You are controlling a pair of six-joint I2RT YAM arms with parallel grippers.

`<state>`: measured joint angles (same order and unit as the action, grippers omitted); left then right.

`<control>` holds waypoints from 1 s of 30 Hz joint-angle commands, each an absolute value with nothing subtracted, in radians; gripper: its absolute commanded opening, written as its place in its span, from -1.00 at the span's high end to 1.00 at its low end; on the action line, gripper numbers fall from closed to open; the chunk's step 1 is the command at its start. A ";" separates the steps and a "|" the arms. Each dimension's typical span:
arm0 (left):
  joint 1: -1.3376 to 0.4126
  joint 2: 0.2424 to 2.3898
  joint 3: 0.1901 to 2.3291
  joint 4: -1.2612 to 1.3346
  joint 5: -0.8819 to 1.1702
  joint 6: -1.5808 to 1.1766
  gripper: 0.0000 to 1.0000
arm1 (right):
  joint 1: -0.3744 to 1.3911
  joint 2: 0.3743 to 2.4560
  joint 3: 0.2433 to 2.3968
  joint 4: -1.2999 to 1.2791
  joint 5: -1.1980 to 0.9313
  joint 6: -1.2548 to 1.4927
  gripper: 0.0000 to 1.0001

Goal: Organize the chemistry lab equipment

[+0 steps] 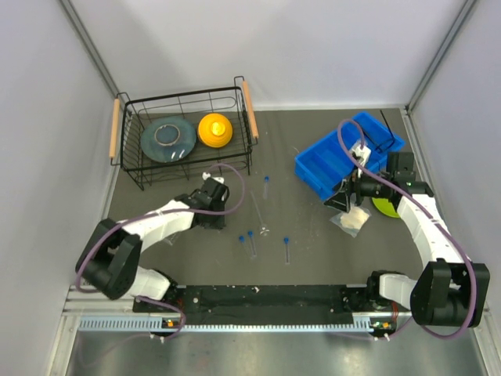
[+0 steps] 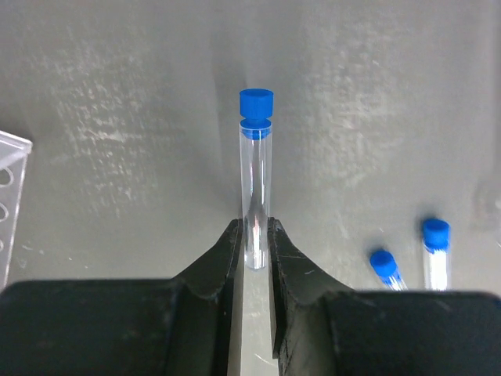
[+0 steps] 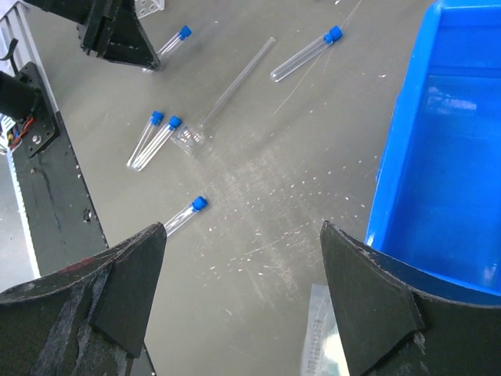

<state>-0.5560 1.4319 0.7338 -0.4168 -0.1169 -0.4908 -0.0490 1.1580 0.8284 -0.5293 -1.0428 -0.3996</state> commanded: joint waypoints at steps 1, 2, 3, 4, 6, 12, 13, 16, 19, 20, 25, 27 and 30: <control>-0.571 1.266 0.686 -0.325 -0.040 -0.468 0.78 | -0.045 1.167 0.932 -0.598 -1.088 -0.463 -0.61; -0.572 1.241 0.678 -0.309 -0.020 -0.466 0.78 | -0.040 1.181 0.946 -0.639 -1.091 -0.480 -0.61; -0.572 1.215 0.669 -0.266 0.038 -0.465 0.78 | -0.034 1.189 0.960 -0.659 -1.092 -0.491 -0.61; -0.574 1.168 0.649 -0.241 0.064 -0.462 0.79 | -0.020 1.195 0.986 -0.679 -1.094 -0.497 -0.61; -0.583 1.122 0.635 -0.197 0.113 -0.466 0.79 | -0.005 1.195 1.003 -0.721 -1.103 -0.506 -0.60; -0.630 1.017 0.617 -0.002 0.279 -0.547 0.79 | 0.098 1.180 1.052 -0.761 -1.115 -0.454 -0.61; -0.640 1.016 0.624 0.050 0.294 -0.561 0.79 | 0.112 1.180 1.063 -0.764 -1.118 -0.442 -0.61; -0.684 1.040 0.659 0.146 0.311 -0.612 0.79 | 0.161 1.180 1.081 -0.762 -1.126 -0.388 -0.60; -0.733 1.084 0.715 0.204 0.304 -0.641 0.79 | 0.186 1.187 1.104 -0.746 -1.141 -0.321 -0.59; -0.745 1.097 0.729 0.230 0.301 -0.652 0.79 | 0.187 1.190 1.108 -0.733 -1.143 -0.270 -0.59; -0.805 1.169 0.805 0.291 0.288 -0.681 0.79 | 0.186 1.195 1.109 -0.644 -1.149 -0.126 -0.58; -0.825 1.190 0.824 0.317 0.288 -0.704 0.79 | 0.186 1.193 1.103 -0.595 -1.149 -0.063 -0.59; -0.850 1.235 0.842 0.351 0.279 -0.726 0.79 | 0.186 1.187 1.095 -0.536 -1.147 0.020 -0.58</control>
<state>-0.8200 1.1931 0.7906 0.2325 0.2729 -0.6815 0.1814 1.1946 1.0637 -0.6601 -1.1206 -0.1287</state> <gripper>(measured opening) 0.179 0.793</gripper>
